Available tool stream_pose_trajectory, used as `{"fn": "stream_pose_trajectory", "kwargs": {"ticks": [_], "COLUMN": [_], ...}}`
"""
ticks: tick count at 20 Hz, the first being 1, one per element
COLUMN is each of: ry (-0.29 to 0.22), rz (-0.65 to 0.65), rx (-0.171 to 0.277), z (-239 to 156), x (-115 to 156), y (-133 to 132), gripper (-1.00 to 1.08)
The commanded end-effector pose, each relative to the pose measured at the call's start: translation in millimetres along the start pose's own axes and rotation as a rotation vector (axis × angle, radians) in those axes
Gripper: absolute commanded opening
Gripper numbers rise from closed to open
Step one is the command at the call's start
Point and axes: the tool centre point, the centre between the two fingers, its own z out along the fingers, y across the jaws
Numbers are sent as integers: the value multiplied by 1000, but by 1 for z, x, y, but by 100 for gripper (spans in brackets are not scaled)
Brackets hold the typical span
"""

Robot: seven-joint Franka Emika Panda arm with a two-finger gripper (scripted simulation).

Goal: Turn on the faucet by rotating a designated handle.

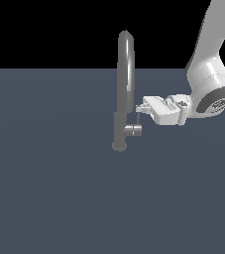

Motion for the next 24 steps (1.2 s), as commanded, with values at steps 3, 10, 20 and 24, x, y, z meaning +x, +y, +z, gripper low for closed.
{"fn": "stream_pose_trajectory", "kwargs": {"ticks": [3, 10, 20, 24], "ry": [-36, -39, -39, -39], "rz": [36, 38, 38, 38], "rx": [35, 38, 38, 38], "z": [4, 5, 5, 5], "x": [15, 16, 9, 5], "y": [1, 1, 15, 24], "gripper": [-100, -100, -100, -100]}}
